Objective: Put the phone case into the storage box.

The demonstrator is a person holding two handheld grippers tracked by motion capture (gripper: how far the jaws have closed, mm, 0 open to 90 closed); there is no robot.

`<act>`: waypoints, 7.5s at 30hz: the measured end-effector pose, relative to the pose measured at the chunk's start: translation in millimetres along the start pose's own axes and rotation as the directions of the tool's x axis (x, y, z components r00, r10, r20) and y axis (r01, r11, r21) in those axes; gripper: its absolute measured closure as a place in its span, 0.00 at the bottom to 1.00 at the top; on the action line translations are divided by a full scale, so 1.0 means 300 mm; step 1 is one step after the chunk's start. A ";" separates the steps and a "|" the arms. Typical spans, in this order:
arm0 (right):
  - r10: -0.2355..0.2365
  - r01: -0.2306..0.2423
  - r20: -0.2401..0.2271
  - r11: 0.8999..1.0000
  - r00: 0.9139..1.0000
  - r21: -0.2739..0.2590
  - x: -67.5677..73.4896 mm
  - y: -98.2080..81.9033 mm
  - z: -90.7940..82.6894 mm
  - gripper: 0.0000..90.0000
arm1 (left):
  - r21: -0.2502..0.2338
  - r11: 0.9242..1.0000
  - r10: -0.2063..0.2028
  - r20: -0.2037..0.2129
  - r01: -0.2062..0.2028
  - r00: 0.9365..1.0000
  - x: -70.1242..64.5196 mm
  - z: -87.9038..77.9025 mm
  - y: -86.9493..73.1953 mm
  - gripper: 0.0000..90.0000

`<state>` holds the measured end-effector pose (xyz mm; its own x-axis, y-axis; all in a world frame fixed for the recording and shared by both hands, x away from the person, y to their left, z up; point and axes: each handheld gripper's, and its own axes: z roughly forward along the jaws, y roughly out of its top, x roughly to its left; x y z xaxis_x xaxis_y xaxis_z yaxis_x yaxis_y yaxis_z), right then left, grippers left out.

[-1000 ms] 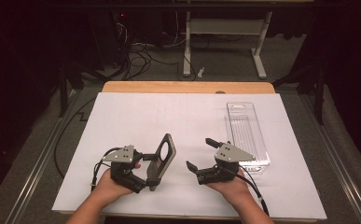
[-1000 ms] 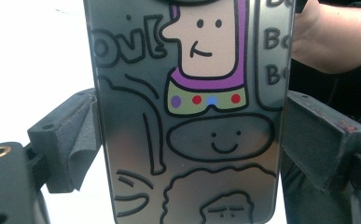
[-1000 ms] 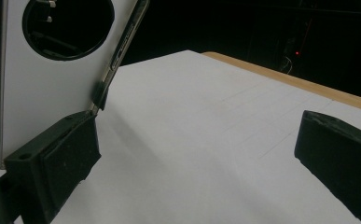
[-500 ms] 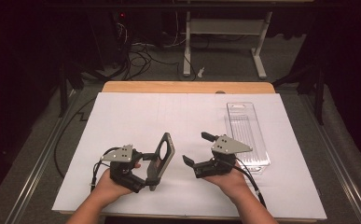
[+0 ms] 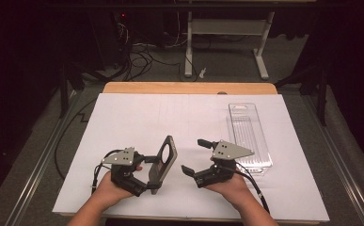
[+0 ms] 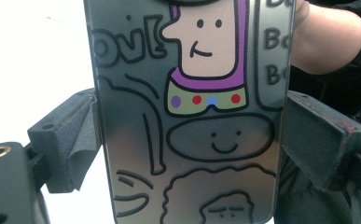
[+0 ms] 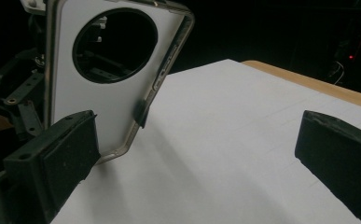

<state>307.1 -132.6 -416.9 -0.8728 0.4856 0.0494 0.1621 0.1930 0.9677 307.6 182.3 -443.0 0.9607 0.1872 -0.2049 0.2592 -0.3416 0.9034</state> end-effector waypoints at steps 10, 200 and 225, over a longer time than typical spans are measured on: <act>0.006 -0.006 -0.065 1.000 0.998 -0.004 0.014 -0.001 -0.002 0.00 | 0.008 1.000 0.004 0.009 -0.004 1.000 -0.004 0.005 0.001 0.14; 0.045 -0.077 -0.281 0.992 0.959 -0.104 0.054 0.041 -0.016 0.15 | 0.034 0.999 0.024 -0.009 -0.023 1.000 -0.049 0.047 0.001 0.00; 0.021 -0.030 -0.089 0.994 0.996 -0.107 0.007 0.046 -0.081 0.15 | -0.030 0.996 -0.086 -0.335 0.080 0.938 0.015 -0.053 -0.043 0.00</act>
<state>296.3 -149.7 -397.4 -0.9069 0.4114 0.0911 0.1382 0.0860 0.9867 307.0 202.2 -449.7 0.8462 0.5132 -0.1436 0.3323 -0.2975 0.8950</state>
